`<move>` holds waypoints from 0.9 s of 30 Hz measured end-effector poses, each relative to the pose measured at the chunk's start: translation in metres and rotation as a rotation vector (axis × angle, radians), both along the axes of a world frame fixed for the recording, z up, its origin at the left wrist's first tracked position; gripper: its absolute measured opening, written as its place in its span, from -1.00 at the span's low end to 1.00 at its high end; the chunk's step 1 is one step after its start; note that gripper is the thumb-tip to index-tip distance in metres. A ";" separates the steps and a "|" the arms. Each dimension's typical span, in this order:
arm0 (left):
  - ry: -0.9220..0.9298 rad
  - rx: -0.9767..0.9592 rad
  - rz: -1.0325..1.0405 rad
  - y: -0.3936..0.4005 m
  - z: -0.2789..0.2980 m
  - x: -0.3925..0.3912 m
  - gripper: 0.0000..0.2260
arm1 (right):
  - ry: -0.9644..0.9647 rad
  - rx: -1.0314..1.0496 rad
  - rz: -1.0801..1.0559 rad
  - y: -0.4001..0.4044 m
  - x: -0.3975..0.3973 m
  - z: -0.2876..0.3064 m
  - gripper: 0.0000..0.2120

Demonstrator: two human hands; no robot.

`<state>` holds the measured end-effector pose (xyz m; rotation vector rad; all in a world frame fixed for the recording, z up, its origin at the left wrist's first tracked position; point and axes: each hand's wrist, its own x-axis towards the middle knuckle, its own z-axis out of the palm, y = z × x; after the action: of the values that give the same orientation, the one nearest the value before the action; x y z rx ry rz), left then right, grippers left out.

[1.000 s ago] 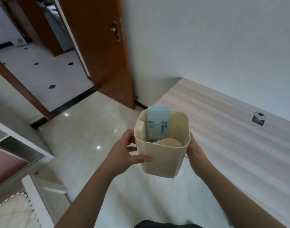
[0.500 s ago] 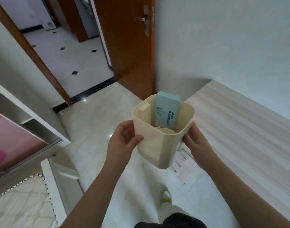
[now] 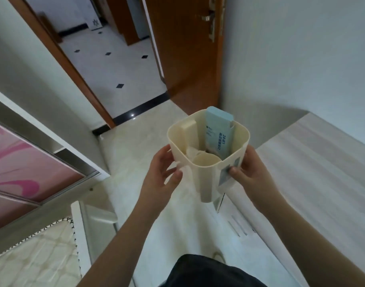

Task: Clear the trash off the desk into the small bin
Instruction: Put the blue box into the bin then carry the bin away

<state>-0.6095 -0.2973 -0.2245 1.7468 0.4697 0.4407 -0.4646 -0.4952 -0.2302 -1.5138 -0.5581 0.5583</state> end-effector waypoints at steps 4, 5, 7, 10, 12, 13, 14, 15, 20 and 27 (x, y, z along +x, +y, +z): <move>0.050 0.025 -0.125 0.020 0.001 0.007 -0.05 | -0.028 -0.053 0.053 0.034 0.016 -0.002 -0.32; 0.054 0.029 -0.134 0.026 0.001 0.010 0.01 | -0.039 -0.059 0.062 0.045 0.017 -0.002 -0.31; 0.055 0.036 -0.140 0.041 0.000 0.016 0.09 | -0.054 -0.070 0.083 0.065 0.020 -0.005 -0.26; 0.052 0.031 -0.158 0.073 -0.006 0.029 0.11 | -0.054 -0.102 0.108 0.097 0.024 -0.011 -0.19; 0.031 0.044 -0.162 0.097 -0.008 0.041 0.06 | -0.041 -0.139 0.094 0.118 0.028 -0.016 -0.17; 0.019 0.045 -0.168 0.111 -0.010 0.047 0.03 | -0.030 -0.154 0.084 0.130 0.031 -0.018 -0.16; 0.012 0.043 -0.177 0.125 -0.013 0.054 0.01 | -0.018 -0.166 0.069 0.142 0.034 -0.019 -0.15; 0.015 0.042 -0.188 0.140 -0.016 0.060 0.00 | -0.006 -0.180 0.047 0.154 0.037 -0.019 -0.13; 0.059 0.075 -0.237 0.209 -0.021 0.091 0.03 | -0.015 -0.226 -0.060 0.209 0.049 -0.013 -0.15; 0.082 0.100 -0.389 0.254 -0.018 0.159 0.02 | -0.022 -0.230 -0.243 0.238 0.072 0.001 -0.17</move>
<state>-0.4504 -0.0435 -0.2422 1.9047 0.1584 0.1164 -0.3927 -0.2576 -0.2296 -1.7786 -0.3276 0.4280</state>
